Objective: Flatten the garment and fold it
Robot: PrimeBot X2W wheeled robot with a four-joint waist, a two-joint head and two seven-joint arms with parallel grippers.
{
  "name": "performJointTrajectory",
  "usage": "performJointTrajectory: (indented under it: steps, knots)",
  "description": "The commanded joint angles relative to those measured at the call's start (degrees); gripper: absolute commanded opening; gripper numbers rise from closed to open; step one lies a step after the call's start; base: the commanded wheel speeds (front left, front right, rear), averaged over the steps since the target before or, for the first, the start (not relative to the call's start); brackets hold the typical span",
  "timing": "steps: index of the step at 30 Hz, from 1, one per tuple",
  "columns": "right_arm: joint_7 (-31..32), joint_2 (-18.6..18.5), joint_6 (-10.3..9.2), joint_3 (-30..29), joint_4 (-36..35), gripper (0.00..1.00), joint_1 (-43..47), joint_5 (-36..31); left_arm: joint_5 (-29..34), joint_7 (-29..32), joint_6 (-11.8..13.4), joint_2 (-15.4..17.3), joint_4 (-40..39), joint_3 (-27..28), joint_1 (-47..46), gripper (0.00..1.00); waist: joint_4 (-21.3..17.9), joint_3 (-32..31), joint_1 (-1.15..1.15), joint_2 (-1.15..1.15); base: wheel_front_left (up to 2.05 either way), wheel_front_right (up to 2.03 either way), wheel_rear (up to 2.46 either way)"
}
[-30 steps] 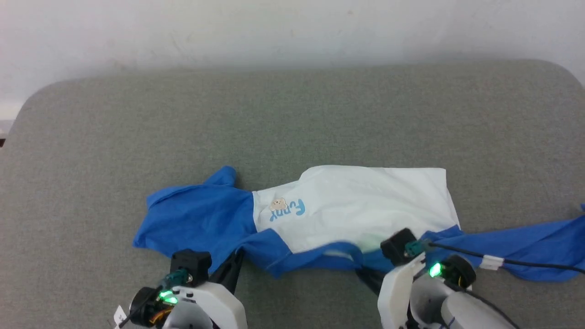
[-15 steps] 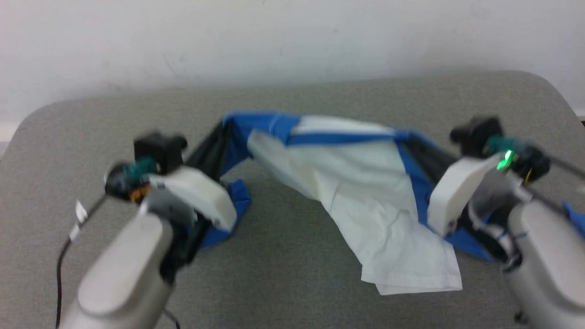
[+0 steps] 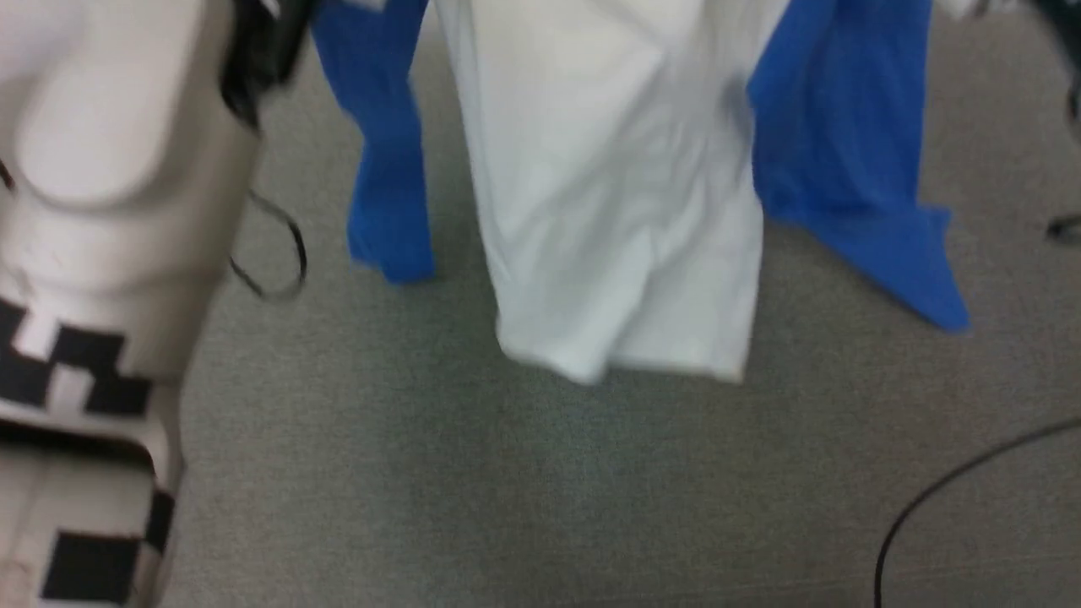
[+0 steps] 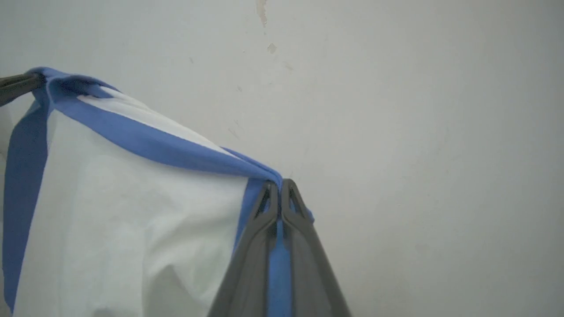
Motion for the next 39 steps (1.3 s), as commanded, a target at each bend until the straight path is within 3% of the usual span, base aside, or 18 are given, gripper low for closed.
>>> performJointTrajectory:
  steps: [1,11,19,27,33,39]
  knots:
    - [-1.5,-0.9,-0.53,-1.3,2.2,0.00,-3.4,-0.8,0.9,-1.0,0.5,1.7,2.7,1.6,-3.5,0.00,-1.4,8.3,-0.02,-0.01,0.00,0.00,0.00]
    - [-16.8,3.3,-0.53,-4.4,17.6,0.00,-28.1,-7.8,5.3,-7.5,1.2,2.2,15.9,2.5,-26.8,0.00,-4.6,18.1,-0.02,-0.01,0.00,0.00,0.00]
    - [-22.1,6.6,-0.53,0.1,26.5,0.00,-32.3,-8.5,4.1,-10.8,0.1,1.2,23.2,3.4,-29.1,0.00,-5.0,22.4,-0.02,-0.01,0.00,0.00,0.00]
    - [-24.8,8.9,-0.53,7.1,31.9,0.00,-23.7,-4.9,0.5,-12.6,-1.5,-1.7,26.4,6.6,-17.0,0.00,-3.1,21.3,-0.02,-0.01,0.00,0.00,0.00]
    - [-25.9,8.1,-0.53,13.4,30.2,0.00,-8.7,0.4,0.2,-12.6,-1.9,-4.9,16.5,12.0,3.7,0.00,-1.1,15.0,-0.02,-0.01,0.00,0.00,0.00]
    - [-25.1,4.3,-0.53,17.0,22.1,0.00,8.8,4.8,1.8,-12.6,-1.9,-8.4,4.9,16.4,26.1,0.00,-0.6,6.2,-0.02,-0.01,0.00,0.00,0.00]
